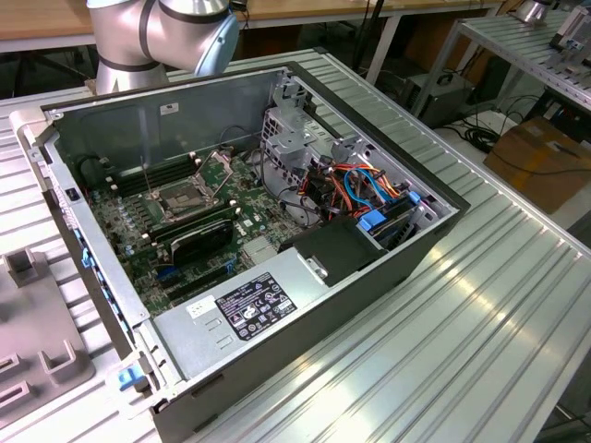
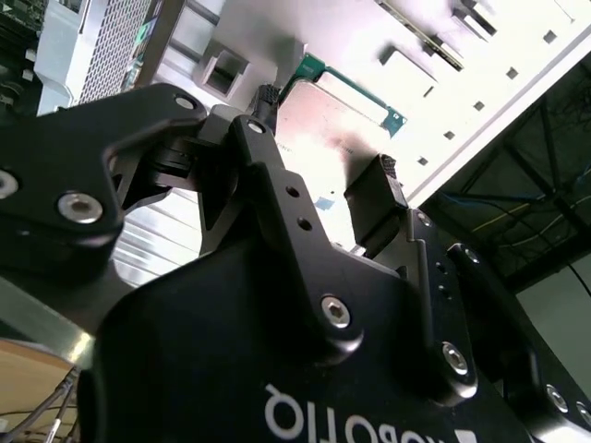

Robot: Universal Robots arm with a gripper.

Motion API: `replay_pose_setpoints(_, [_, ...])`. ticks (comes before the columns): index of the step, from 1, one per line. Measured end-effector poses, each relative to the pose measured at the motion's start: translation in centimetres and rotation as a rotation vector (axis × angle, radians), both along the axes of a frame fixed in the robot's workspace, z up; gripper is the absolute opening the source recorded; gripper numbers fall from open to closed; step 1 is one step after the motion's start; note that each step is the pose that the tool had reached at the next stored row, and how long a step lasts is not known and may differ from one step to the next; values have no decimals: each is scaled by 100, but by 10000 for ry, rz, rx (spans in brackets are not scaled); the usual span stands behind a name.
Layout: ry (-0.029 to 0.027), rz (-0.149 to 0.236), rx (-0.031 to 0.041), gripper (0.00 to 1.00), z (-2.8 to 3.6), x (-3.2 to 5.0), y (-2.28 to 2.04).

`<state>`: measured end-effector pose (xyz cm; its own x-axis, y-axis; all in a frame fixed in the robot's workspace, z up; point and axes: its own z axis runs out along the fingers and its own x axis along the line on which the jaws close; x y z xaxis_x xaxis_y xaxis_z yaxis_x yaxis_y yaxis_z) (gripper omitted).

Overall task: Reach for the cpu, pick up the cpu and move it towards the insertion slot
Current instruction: 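Pick up the cpu and move it towards the insertion slot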

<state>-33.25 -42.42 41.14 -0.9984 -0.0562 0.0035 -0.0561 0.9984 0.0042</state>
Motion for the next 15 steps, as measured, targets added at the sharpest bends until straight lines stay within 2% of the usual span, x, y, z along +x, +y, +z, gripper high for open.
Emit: replay_pose_setpoints(15, [0,1,0,55,0,166,0])
